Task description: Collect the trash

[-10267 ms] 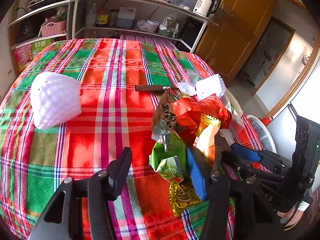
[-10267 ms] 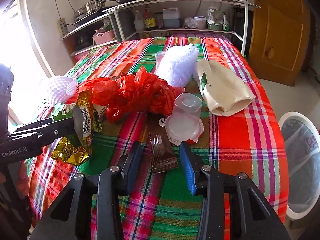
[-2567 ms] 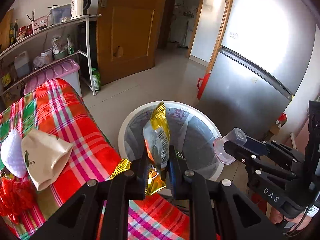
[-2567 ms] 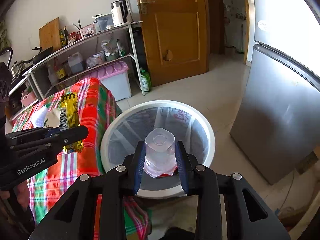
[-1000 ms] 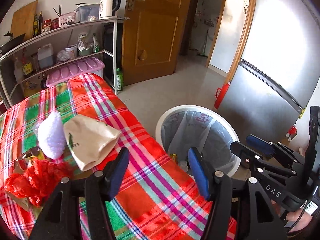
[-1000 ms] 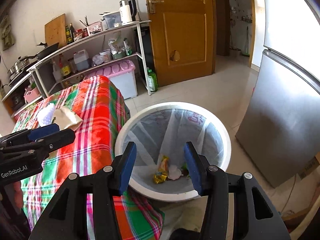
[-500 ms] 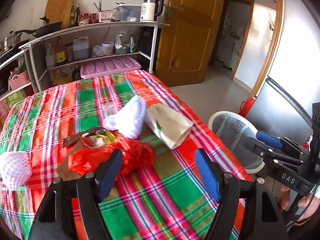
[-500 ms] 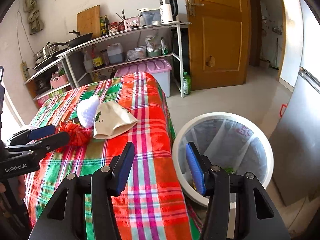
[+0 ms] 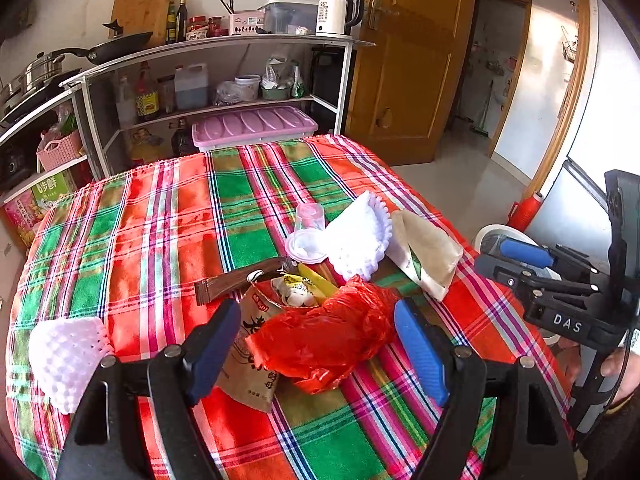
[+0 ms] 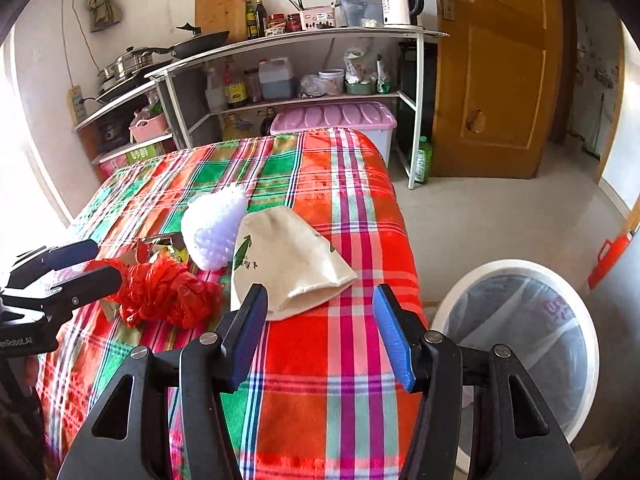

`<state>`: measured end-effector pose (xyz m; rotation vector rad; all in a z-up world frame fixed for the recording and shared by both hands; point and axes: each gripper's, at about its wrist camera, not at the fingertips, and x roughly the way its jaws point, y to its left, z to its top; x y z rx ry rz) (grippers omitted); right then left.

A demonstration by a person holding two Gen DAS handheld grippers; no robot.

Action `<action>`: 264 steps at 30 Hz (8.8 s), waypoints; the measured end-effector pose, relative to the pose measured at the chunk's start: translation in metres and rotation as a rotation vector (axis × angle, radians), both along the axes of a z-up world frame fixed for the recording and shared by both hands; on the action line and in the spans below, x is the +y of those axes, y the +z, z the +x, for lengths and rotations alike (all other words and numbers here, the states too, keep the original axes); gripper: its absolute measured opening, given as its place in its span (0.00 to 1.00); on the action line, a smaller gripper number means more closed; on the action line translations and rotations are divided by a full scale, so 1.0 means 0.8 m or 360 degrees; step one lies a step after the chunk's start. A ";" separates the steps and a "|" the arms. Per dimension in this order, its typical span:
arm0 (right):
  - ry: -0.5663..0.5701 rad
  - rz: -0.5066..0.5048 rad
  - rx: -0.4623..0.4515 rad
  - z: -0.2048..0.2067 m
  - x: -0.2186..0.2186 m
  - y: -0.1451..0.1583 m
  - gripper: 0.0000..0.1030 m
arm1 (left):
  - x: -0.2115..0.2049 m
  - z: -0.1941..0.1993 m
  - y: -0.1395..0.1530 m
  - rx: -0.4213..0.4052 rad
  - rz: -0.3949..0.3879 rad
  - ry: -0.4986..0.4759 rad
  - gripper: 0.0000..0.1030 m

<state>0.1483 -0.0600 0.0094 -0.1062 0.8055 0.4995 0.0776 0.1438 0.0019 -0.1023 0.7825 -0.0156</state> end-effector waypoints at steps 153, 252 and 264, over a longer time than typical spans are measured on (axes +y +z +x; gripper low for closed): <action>-0.0845 -0.0065 -0.0039 -0.032 -0.298 -0.022 0.43 | -0.341 0.089 -0.021 0.0063 0.0053 -0.0589 0.72; 0.0210 0.0080 0.0108 0.056 0.171 -0.028 0.55 | 0.085 -0.004 -0.061 0.0142 -0.0184 0.0286 0.78; 0.0119 0.0061 0.0148 0.061 0.161 -0.039 0.35 | 0.077 -0.005 -0.062 0.0144 -0.0181 0.0243 0.56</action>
